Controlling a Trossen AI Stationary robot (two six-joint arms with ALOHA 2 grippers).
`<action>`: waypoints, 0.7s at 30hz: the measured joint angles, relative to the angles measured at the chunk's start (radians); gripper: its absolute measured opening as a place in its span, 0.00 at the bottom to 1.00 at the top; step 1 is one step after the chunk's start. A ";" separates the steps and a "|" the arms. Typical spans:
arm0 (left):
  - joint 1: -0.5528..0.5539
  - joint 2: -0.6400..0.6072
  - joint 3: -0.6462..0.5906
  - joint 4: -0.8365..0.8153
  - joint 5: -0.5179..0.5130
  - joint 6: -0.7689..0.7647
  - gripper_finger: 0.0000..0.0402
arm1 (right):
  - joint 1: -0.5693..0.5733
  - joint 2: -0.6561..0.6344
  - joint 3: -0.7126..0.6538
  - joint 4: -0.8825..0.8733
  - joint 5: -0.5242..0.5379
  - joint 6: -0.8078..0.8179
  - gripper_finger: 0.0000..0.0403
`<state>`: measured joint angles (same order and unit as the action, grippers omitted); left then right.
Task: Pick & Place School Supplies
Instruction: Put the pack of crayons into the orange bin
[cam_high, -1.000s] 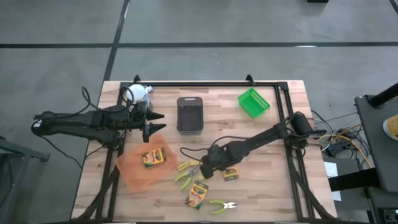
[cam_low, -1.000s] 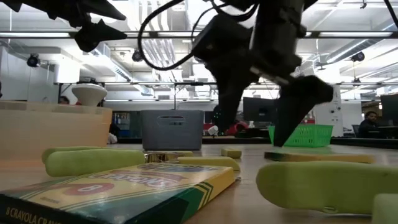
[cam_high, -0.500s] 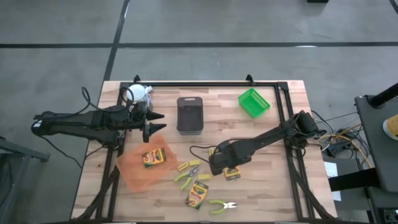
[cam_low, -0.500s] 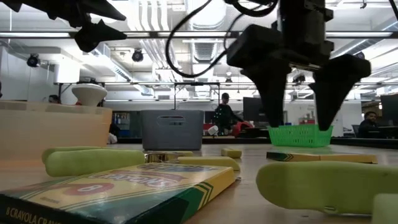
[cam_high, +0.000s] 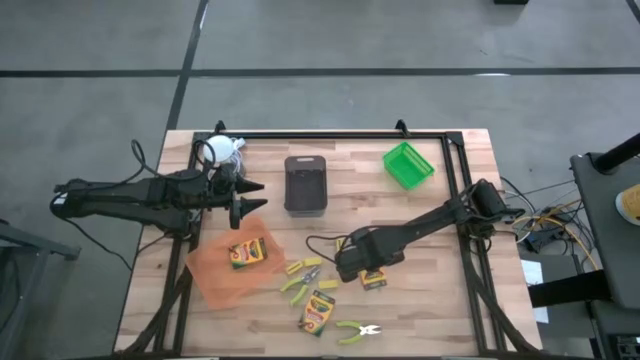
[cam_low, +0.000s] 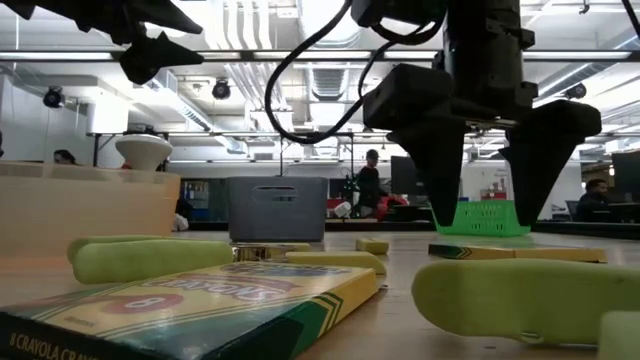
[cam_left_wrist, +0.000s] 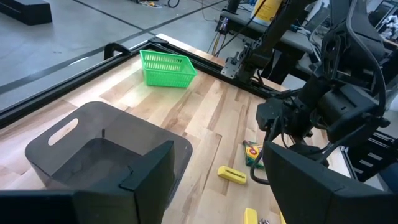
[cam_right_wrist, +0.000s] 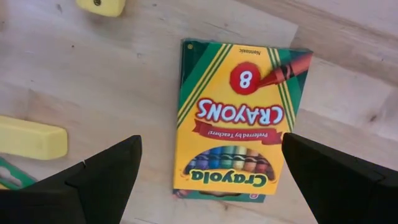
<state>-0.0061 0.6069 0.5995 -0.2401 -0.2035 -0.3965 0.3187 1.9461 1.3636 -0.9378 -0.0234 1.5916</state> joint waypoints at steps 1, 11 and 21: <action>0.000 0.000 0.000 0.000 0.000 0.000 0.62 | 0.000 0.000 -0.002 0.000 0.000 0.004 0.95; 0.000 0.000 0.000 0.000 0.000 0.000 0.62 | 0.000 0.015 -0.029 0.010 -0.006 0.005 0.95; 0.000 0.000 0.000 0.000 0.000 0.000 0.62 | 0.000 0.015 -0.054 0.039 -0.006 0.005 0.95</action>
<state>-0.0061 0.6069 0.5995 -0.2401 -0.2039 -0.3964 0.3187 1.9614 1.3092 -0.8988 -0.0298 1.5965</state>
